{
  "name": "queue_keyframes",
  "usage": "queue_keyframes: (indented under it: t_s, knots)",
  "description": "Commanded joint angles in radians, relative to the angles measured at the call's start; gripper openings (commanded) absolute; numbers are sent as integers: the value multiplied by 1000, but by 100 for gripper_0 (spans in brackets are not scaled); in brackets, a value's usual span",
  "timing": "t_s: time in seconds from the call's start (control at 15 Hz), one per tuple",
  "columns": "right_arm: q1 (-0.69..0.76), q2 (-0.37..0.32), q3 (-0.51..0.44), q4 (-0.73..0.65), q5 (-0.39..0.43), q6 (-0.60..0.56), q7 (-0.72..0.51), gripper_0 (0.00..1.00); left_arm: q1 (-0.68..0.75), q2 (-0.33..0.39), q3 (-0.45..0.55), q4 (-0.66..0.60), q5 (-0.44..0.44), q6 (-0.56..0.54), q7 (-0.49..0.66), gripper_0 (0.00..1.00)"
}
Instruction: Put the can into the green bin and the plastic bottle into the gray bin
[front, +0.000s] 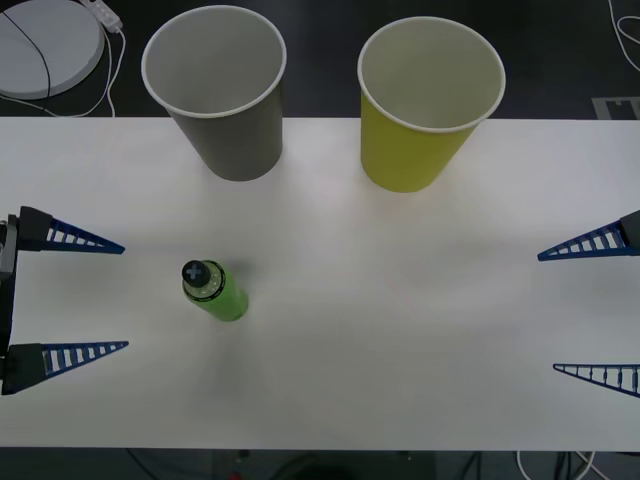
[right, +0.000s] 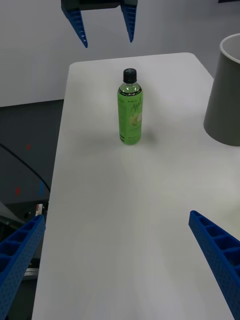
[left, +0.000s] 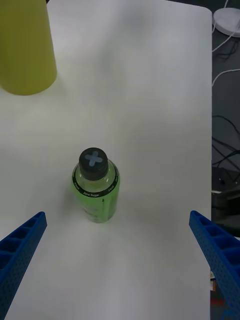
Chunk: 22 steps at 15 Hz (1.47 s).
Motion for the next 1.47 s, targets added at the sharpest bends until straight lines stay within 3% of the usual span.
queue_keyframes:
  t_s: [0.07, 0.33, 0.6, 0.93, 1.47]
  knots:
    - [0, 0, 0, 0, 0, 0, 0, 100, 59, -1, 0, 1, 34, 47, -27, 100]
    - [0, 0, 0, 0, 0, 0, 0, 100, 131, -12, -8, 29, 95, 95, -123, 100]
    - [0, 0, 0, 0, 0, 0, 0, 100, 109, -63, -97, 135, 178, 101, -281, 100]
    - [0, 0, 0, 0, 0, 0, 0, 100, 88, -130, -160, 219, 192, 138, -359, 100]
    - [0, 0, 0, 0, 0, 0, 0, 100, 49, -193, -301, 224, 184, 288, -465, 100]
